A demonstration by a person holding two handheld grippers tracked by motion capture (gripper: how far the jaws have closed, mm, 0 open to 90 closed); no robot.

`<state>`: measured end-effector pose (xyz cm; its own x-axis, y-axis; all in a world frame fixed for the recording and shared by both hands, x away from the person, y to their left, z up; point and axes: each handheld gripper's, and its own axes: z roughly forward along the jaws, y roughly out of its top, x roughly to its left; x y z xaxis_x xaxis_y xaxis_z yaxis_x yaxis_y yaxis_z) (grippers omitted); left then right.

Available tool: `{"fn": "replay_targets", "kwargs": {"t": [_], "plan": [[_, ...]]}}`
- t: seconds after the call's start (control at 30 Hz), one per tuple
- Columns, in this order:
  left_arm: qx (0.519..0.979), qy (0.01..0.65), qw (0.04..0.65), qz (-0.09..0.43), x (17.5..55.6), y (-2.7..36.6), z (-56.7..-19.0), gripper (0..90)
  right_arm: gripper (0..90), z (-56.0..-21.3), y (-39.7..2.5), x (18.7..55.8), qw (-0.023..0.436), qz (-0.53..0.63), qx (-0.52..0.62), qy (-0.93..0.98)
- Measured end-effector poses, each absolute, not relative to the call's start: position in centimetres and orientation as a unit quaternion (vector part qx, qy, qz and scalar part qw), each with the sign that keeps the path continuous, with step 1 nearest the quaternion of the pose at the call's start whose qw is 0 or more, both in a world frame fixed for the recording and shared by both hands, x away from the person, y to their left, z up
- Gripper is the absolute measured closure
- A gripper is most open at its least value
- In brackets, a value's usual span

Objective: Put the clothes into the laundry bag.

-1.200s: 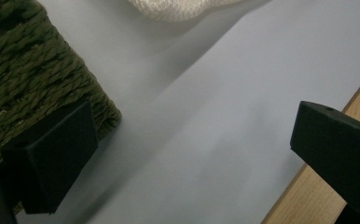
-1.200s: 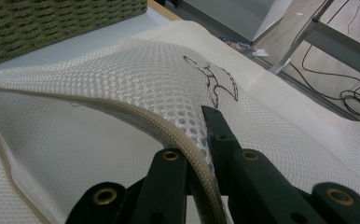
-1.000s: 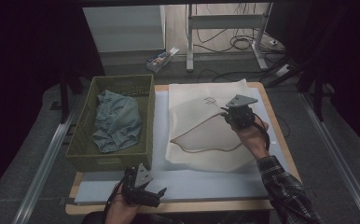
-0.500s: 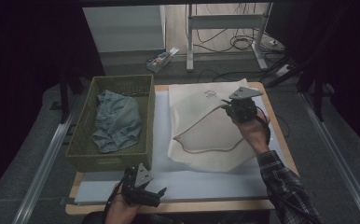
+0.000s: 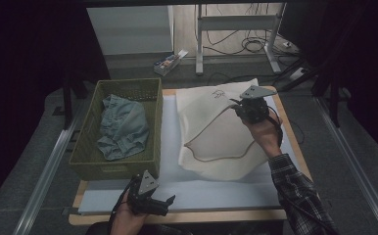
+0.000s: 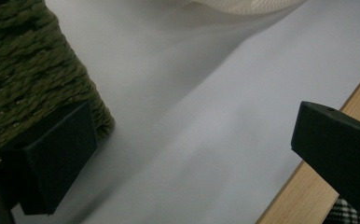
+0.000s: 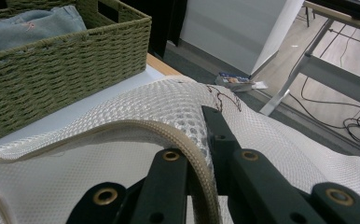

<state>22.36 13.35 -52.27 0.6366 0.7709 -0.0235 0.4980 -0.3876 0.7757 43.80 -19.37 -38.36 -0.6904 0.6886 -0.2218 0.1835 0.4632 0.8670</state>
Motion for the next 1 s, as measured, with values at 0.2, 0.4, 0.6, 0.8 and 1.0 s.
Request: {"fn": "replay_targets", "kwargs": {"t": [0.2, 0.4, 0.6, 0.8, 1.0], "plan": [[0.812, 0.38, 0.407, 0.177, 22.3, 13.3, -52.1, 0.0, 85.9, -38.8, -19.7, 44.1, 0.283, 0.437, 0.274, 0.808], [0.814, 0.369, 0.405, 0.192, 22.1, 13.2, -51.9, 0.0, 85.7, -39.1, -19.9, 44.2, 0.281, 0.436, 0.276, 0.809], [0.809, 0.375, 0.411, 0.187, 22.2, 13.4, -51.8, 0.0, 85.4, -39.6, -19.9, 44.4, 0.277, 0.431, 0.279, 0.812], [0.8, 0.368, 0.433, 0.193, 21.9, 13.3, -51.3, 0.0, 85.4, -39.7, -20.1, 44.5, 0.272, 0.432, 0.281, 0.813], [0.799, 0.362, 0.437, 0.199, 21.7, 13.0, -50.9, 0.0, 85.5, -39.8, -20.2, 44.5, 0.267, 0.433, 0.283, 0.813]]}}
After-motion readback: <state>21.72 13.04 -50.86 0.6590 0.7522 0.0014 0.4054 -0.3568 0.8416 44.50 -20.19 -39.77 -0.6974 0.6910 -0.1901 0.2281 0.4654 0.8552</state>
